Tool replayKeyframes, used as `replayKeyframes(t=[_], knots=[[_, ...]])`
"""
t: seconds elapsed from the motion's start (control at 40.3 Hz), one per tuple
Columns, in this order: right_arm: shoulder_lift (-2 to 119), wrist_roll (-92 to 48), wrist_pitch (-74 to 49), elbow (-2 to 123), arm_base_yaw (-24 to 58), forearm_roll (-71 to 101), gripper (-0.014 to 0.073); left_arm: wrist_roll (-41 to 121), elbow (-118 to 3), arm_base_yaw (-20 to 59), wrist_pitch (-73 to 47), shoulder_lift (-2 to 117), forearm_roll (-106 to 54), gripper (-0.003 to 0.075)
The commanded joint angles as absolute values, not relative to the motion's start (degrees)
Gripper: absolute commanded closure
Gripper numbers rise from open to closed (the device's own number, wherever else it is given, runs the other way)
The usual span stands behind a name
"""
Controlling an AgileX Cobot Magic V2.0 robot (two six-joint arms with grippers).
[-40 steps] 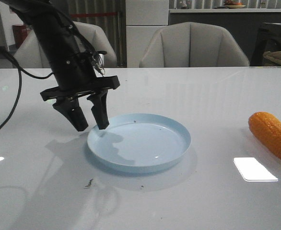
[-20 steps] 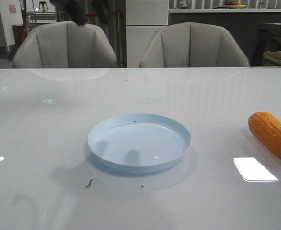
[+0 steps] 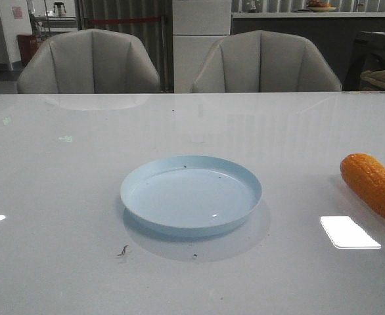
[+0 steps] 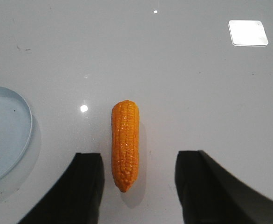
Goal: Place corn on plate with both arms
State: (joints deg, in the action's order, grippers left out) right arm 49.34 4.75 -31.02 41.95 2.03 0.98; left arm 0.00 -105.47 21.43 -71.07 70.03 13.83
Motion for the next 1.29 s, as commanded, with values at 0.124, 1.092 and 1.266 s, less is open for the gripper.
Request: replayKeyframes(t=[0.124, 1.092, 1.266], knots=[[51.4, 5.0, -27.6, 44.0, 1.8, 3.5, 0.0124, -11.6, -70.0, 21.9, -44.8, 44.4, 17.6, 0.0282], [97.4, 0.8, -42.2, 73.5, 2.5, 4.1, 0.0032, -18.9, -50.2, 21.9, -44.1, 39.7, 18.4, 0.0282], [101.4, 0.8, -41.4, 73.5, 4.1, 4.3, 0.0032, -18.9, -51.1, 21.9, -41.7, 41.7, 18.4, 0.0282]])
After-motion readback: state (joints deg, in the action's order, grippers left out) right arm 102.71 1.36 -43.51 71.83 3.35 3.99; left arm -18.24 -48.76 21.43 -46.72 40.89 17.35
